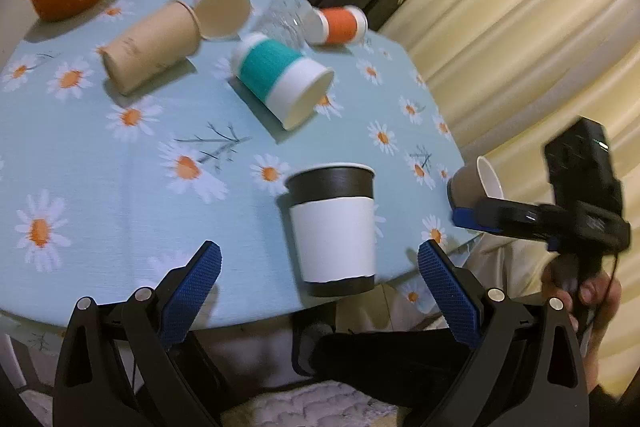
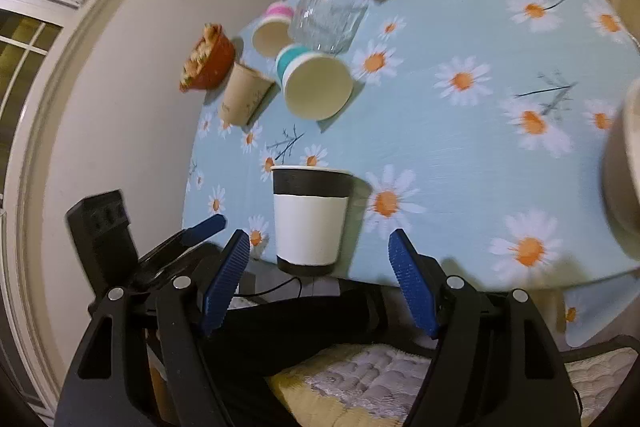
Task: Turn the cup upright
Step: 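Lower the upright cup onto the tablecloth with the right gripper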
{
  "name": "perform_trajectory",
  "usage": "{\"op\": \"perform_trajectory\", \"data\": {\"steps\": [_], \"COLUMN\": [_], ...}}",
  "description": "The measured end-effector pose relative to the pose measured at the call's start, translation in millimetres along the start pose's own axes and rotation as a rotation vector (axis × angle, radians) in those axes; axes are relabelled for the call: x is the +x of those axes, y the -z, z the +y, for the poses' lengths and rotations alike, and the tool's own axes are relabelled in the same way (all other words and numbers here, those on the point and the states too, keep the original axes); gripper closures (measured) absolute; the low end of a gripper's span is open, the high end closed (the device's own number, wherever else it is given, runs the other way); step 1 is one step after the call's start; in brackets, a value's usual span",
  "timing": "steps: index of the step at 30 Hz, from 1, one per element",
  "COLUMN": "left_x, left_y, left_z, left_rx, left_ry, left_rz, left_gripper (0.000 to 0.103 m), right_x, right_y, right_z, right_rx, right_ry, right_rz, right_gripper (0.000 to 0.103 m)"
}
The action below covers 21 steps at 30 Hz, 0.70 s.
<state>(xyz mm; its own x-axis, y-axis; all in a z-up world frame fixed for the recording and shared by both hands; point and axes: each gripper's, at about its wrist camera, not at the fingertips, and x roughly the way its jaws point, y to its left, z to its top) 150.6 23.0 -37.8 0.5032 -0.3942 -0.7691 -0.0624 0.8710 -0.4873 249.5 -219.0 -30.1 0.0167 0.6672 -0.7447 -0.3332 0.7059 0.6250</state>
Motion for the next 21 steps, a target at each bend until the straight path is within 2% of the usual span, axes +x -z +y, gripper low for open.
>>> {"op": "perform_trajectory", "data": {"steps": [4,7,12,17,21], "left_x": [19,33,54,73,83], "left_y": [-7,-13,-20,-23,-24], "left_z": [-18,-29,-37,-41,-38], "left_rx": [0.012,0.025,0.042,0.041,0.025], "left_ry": [-0.033,-0.093,-0.178,-0.236,-0.268], "left_rz": [0.064,0.103,0.169,0.219,0.244], "left_gripper": [0.007,0.008,0.008,0.023,0.030], "right_x": [-24,-37,-42,-39,-35], "right_y": [13,22,35,42,44], "right_z": [-10,-16,-23,-28,-34], "right_rx": [-0.006,-0.015,-0.022,-0.023,-0.009], "right_ry": [-0.007,-0.010,-0.024,-0.041,-0.067], "right_rz": [-0.074,-0.124,-0.150,-0.161,-0.163], "right_gripper": [0.031,0.031,0.031,0.031,0.031]}}
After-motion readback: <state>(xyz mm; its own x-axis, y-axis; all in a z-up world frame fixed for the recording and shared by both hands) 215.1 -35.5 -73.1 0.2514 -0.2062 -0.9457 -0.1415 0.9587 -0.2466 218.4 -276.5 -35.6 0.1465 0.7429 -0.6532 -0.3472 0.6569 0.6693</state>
